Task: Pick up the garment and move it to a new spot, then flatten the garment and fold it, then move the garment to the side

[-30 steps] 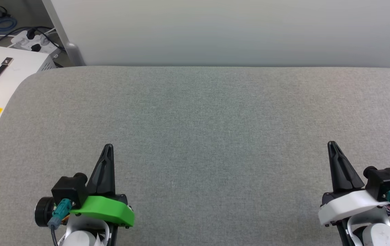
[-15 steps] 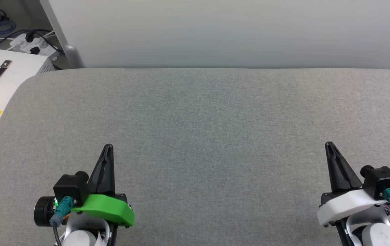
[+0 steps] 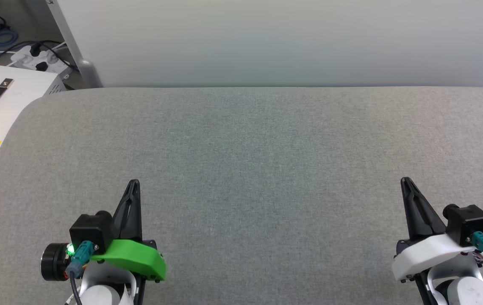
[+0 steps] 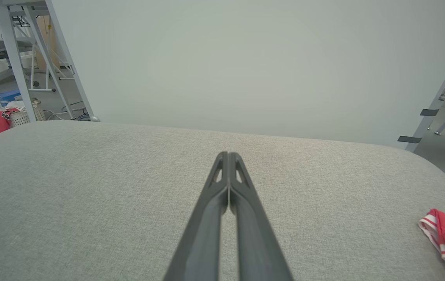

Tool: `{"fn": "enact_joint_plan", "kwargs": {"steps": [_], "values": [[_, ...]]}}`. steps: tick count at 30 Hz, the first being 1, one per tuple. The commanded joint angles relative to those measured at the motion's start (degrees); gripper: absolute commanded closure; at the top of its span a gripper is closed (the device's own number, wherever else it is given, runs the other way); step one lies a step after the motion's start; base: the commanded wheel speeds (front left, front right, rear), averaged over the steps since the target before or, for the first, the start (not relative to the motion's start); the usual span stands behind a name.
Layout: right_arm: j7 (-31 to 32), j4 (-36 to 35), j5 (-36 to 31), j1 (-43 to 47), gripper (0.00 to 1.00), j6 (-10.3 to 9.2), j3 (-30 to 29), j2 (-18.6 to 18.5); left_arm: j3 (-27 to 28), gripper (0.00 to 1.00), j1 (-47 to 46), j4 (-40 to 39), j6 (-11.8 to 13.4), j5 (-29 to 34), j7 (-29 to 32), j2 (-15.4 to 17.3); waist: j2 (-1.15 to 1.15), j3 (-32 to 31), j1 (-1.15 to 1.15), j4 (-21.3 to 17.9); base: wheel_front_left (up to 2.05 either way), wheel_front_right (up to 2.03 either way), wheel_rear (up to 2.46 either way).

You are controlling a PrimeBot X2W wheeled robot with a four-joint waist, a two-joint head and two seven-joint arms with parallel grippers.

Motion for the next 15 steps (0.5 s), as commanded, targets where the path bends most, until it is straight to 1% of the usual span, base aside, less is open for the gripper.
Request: {"fn": "enact_joint_plan", "kwargs": {"steps": [1, 15], "values": [[0.4, -0.5, -0.7, 1.0, 1.0, -0.03, 0.0, 0.2, 0.0, 1.0, 1.0, -0.4, 0.5, 0.6, 0.5, -0.2, 0.0, 0.0, 0.0, 0.0, 0.0, 0.0, 0.0], [2.0, -1.0, -1.7, 1.3, 1.0, -0.03, 0.1, 0.4, 0.1, 1.0, 1.3, -1.0, 1.2, 2.0, 2.1, -0.3, 0.0, -0.5, 0.0, -0.3, 0.0, 0.0, 0.0]]}}
